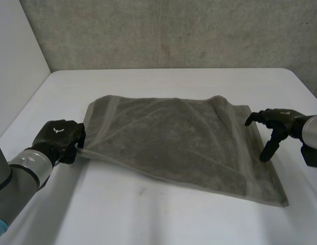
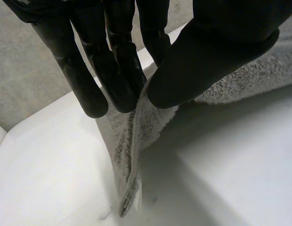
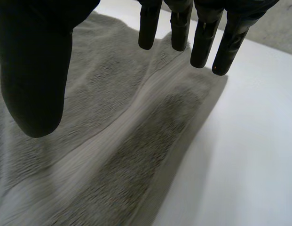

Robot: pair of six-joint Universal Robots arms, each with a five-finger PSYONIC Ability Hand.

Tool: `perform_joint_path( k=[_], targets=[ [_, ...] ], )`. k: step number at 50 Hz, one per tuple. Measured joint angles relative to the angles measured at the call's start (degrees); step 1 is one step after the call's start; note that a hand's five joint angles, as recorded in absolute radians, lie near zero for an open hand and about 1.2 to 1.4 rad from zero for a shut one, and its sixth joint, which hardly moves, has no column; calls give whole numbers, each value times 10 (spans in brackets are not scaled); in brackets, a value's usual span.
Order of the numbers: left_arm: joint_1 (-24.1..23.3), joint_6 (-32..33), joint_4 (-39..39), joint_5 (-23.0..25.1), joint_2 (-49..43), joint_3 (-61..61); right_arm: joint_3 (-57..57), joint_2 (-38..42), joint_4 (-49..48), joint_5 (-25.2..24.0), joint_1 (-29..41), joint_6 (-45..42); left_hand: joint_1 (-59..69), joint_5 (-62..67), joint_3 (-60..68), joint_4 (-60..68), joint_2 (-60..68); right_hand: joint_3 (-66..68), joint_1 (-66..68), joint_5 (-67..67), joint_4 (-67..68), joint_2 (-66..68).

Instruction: Fold the towel.

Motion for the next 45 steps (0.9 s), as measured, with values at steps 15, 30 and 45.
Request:
perform_joint_path(
  k=[15,30,45],
  targets=[
    [9,-1,-2,0,-28,47,224,-118,-85,-8,5,-6,0,0,0,0,0,1,12,1,-1,0],
    [7,-72,-6,0,-39,81,378,-175,-192,-7,7,-62,0,0,0,0,0,60,77,57,58,56],
    [7,-83,-5,0,-56,84,448,-146,-325,-7,2,-106,0,0,0,0,0,125,151,120,122,124]
  ],
)
